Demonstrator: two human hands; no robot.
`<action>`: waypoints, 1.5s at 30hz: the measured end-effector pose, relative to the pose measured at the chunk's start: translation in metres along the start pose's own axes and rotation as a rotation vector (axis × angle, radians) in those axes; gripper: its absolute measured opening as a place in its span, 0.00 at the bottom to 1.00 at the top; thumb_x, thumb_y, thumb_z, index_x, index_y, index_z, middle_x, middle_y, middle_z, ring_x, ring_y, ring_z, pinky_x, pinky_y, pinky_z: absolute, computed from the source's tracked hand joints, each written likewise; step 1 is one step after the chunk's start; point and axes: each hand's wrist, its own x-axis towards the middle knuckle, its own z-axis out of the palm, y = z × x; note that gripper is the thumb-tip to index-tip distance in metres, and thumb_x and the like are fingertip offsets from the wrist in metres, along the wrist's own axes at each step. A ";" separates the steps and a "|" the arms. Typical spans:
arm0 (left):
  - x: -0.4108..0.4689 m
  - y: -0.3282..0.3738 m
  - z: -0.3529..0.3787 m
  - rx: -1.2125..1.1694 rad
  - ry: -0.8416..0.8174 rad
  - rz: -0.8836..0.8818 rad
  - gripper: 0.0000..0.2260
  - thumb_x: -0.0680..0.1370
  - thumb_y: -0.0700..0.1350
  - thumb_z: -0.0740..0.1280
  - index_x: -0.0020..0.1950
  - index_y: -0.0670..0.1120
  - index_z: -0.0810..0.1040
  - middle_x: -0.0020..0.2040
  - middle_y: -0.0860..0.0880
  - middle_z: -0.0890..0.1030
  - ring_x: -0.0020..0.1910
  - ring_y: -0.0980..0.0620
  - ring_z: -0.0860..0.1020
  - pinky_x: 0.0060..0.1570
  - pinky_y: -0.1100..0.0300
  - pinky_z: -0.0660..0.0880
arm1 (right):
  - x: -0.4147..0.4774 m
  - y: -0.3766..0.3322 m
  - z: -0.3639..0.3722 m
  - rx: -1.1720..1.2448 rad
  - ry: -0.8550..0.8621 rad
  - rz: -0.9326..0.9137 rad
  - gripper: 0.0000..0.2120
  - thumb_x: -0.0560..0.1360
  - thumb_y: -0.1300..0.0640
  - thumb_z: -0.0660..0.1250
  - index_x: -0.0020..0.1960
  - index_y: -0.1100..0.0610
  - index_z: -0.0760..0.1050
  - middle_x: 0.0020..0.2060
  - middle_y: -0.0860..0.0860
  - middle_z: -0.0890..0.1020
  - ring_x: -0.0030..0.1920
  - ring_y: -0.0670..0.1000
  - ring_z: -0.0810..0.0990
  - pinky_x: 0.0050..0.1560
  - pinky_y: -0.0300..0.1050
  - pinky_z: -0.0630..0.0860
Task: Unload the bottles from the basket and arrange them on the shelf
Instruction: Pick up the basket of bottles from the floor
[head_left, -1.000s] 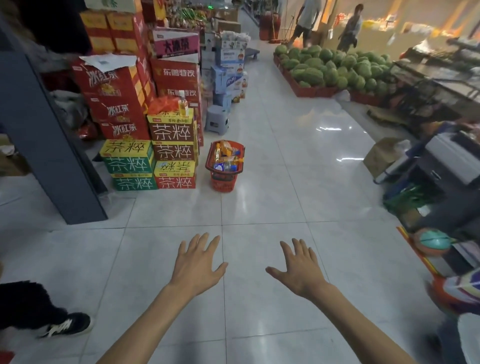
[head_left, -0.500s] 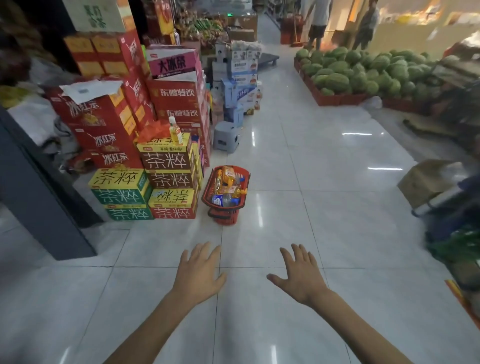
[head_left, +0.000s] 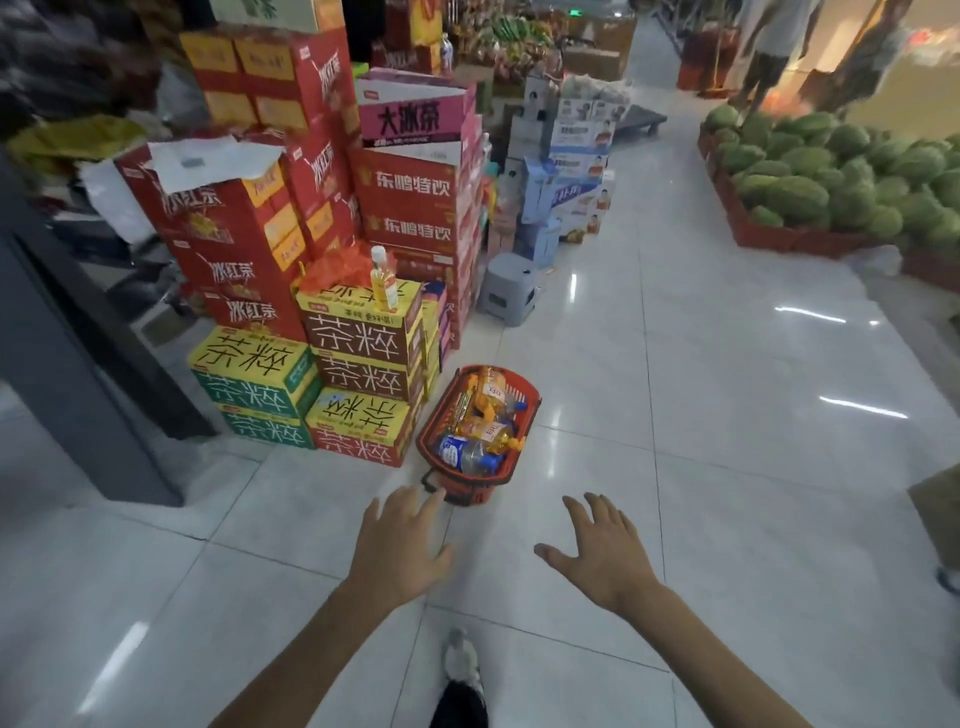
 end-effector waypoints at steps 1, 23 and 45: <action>0.022 -0.001 0.001 -0.027 -0.001 -0.016 0.35 0.75 0.68 0.59 0.79 0.52 0.66 0.77 0.47 0.70 0.77 0.46 0.67 0.73 0.42 0.67 | 0.023 0.004 -0.009 -0.014 -0.008 -0.002 0.53 0.67 0.19 0.41 0.83 0.50 0.51 0.82 0.55 0.54 0.83 0.58 0.49 0.81 0.55 0.49; 0.299 0.052 -0.002 -0.146 0.022 -0.586 0.36 0.75 0.69 0.51 0.80 0.54 0.63 0.78 0.49 0.69 0.76 0.47 0.67 0.72 0.46 0.69 | 0.408 0.093 -0.138 -0.215 -0.095 -0.470 0.43 0.76 0.26 0.56 0.82 0.50 0.54 0.79 0.56 0.62 0.80 0.58 0.59 0.80 0.55 0.56; 0.426 0.072 0.025 -0.417 0.023 -1.230 0.33 0.75 0.66 0.58 0.77 0.54 0.66 0.75 0.48 0.72 0.73 0.45 0.71 0.71 0.45 0.70 | 0.659 0.021 -0.160 -0.457 -0.205 -0.978 0.49 0.68 0.23 0.45 0.76 0.53 0.66 0.72 0.56 0.72 0.72 0.58 0.71 0.72 0.56 0.70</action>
